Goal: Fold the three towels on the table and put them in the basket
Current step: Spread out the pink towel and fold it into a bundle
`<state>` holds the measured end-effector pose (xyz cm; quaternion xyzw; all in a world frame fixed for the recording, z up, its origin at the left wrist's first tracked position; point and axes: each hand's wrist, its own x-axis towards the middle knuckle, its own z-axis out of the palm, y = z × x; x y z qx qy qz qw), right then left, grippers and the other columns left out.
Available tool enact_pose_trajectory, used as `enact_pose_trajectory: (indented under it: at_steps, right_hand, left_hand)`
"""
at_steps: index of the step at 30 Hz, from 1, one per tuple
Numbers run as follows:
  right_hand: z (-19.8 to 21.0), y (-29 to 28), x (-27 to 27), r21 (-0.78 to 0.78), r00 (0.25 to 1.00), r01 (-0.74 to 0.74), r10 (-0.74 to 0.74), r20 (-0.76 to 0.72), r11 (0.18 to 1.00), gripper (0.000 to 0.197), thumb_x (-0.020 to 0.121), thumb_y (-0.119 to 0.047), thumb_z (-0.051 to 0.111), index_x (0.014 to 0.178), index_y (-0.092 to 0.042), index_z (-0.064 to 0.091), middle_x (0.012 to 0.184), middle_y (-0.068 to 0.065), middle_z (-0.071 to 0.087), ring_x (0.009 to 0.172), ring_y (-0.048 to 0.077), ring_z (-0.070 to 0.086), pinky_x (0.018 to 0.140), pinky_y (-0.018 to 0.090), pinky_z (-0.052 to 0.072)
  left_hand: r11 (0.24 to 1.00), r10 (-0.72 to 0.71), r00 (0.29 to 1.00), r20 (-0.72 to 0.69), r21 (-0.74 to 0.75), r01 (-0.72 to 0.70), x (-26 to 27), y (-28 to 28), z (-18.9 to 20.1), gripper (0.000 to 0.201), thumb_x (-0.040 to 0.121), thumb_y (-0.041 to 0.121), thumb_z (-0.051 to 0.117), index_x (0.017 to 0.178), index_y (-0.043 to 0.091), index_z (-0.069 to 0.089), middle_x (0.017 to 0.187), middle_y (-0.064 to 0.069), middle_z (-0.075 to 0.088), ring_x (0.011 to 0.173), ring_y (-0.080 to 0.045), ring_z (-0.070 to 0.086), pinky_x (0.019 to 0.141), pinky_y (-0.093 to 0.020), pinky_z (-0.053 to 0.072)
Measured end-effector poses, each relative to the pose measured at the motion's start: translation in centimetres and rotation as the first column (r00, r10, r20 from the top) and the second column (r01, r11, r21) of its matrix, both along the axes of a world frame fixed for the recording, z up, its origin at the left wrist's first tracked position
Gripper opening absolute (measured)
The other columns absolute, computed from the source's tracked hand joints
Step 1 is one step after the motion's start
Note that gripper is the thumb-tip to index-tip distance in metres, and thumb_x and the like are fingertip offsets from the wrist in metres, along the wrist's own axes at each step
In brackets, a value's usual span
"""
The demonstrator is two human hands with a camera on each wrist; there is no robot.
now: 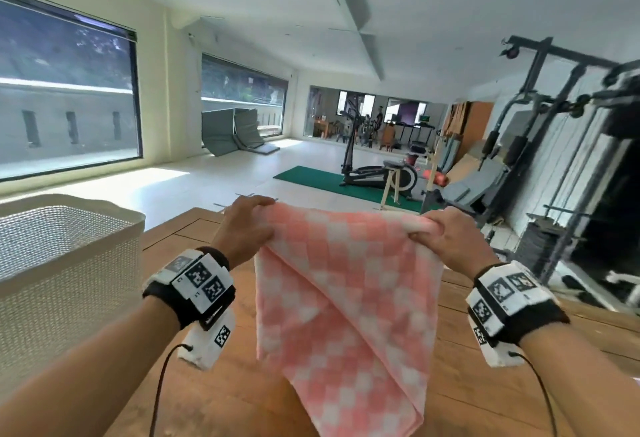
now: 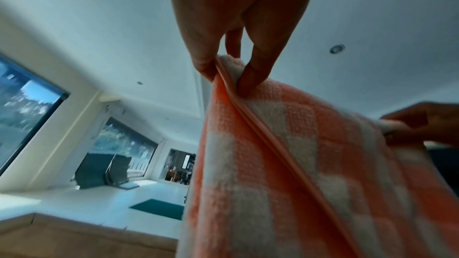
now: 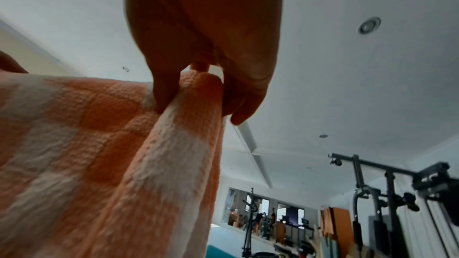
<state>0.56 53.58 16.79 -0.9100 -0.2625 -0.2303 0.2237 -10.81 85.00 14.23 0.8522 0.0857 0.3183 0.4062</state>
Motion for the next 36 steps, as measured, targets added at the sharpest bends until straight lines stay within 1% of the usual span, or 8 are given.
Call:
enact_pose_trajectory:
  at_steps: [4,8,11,16,21,29,33,36]
  right_hand:
    - [1.4,-0.3,-1.3,-0.068,0.983,0.121,-0.110,0.147,0.990,0.034,0.080,-0.038,0.073,0.101,-0.012,0.073,0.107,0.009,0.053,0.102,0.027,0.047,0.089,0.039,0.040]
    - [3.6,-1.1,-2.0,-0.094,0.981,0.157,-0.144,0.126,0.983,0.031,0.081,-0.042,0.069,0.089,-0.012,0.074,0.084,0.004,0.066,0.076,0.019,0.055,0.066,0.034,0.043]
    - [5.8,-1.8,-1.7,-0.045,0.989,0.148,-0.148,0.013,0.988,0.027,0.081,-0.039,0.070,0.086,-0.013,0.073,0.076,0.005,0.068,0.070,0.021,0.061,0.066,0.040,0.051]
    - [7.3,-1.9,1.3,0.007,0.990,0.106,-0.104,-0.098,0.994,0.030,0.086,-0.020,0.067,0.114,-0.013,0.068,0.103,0.008,0.067,0.085,0.022,0.065,0.074,0.037,0.055]
    - [5.0,-1.4,6.6,0.145,0.948,0.224,-0.181,-0.261,0.964,0.016,0.085,-0.004,0.061,0.099,-0.006,0.069,0.091,0.015,0.067,0.067,0.026,0.067,0.058,0.032,0.058]
    - [3.3,-0.5,11.4,0.383,0.957,0.221,-0.276,0.095,0.897,0.002,0.083,-0.003,0.062,0.084,-0.003,0.060,0.092,0.007,0.053,0.080,0.019,0.049,0.063,0.018,0.032]
    - [0.6,-1.0,9.5,0.308,0.951,0.277,-0.306,0.049,0.910,0.010,0.078,-0.006,0.063,0.087,-0.006,0.059,0.095,0.004,0.050,0.082,0.019,0.050,0.070,0.024,0.035]
    - [-5.3,-1.0,6.6,0.071,0.927,0.357,-0.344,-0.148,0.932,0.016,0.074,-0.005,0.064,0.083,-0.013,0.054,0.094,0.003,0.048,0.087,0.025,0.053,0.070,0.027,0.037]
  left_hand:
    - [0.978,-0.009,0.999,0.041,0.207,0.000,1.6,1.3,1.1,0.032,0.082,0.001,0.060,0.113,0.006,0.067,0.108,-0.014,0.054,0.096,-0.025,0.052,0.080,-0.026,0.036]
    - [0.951,-0.037,0.980,0.195,0.307,-0.026,3.3,1.4,3.2,0.021,0.079,0.003,0.062,0.100,0.004,0.065,0.110,-0.012,0.054,0.106,-0.030,0.048,0.089,-0.035,0.036]
    - [0.980,-0.085,0.960,0.268,0.198,0.032,4.8,0.9,5.3,0.015,0.080,0.008,0.062,0.095,0.007,0.060,0.097,-0.008,0.062,0.093,-0.027,0.055,0.079,-0.032,0.040]
    - [0.994,-0.108,0.956,0.272,0.060,0.095,9.1,-0.7,7.0,0.023,0.084,0.009,0.060,0.106,0.009,0.056,0.092,-0.006,0.059,0.085,-0.021,0.052,0.068,-0.027,0.037]
    - [0.994,-0.078,0.983,0.167,0.092,0.063,15.8,-1.7,4.4,0.020,0.081,0.001,0.057,0.099,0.008,0.057,0.091,-0.009,0.064,0.082,-0.023,0.054,0.063,-0.024,0.037]
    - [0.998,0.016,0.936,0.352,0.055,-0.037,20.5,-2.6,3.8,0.027,0.075,-0.013,0.049,0.097,0.003,0.052,0.091,-0.016,0.060,0.088,-0.031,0.052,0.069,-0.031,0.032]
    - [0.996,-0.033,0.941,0.337,0.092,0.002,18.0,-2.5,0.9,0.046,0.073,-0.014,0.049,0.113,0.008,0.052,0.103,-0.013,0.060,0.098,-0.030,0.051,0.076,-0.035,0.039]
    - [0.981,-0.066,0.995,0.072,0.186,0.052,15.0,-2.3,-5.7,0.051,0.076,-0.011,0.053,0.120,0.012,0.059,0.111,-0.012,0.058,0.106,-0.031,0.051,0.084,-0.036,0.041]
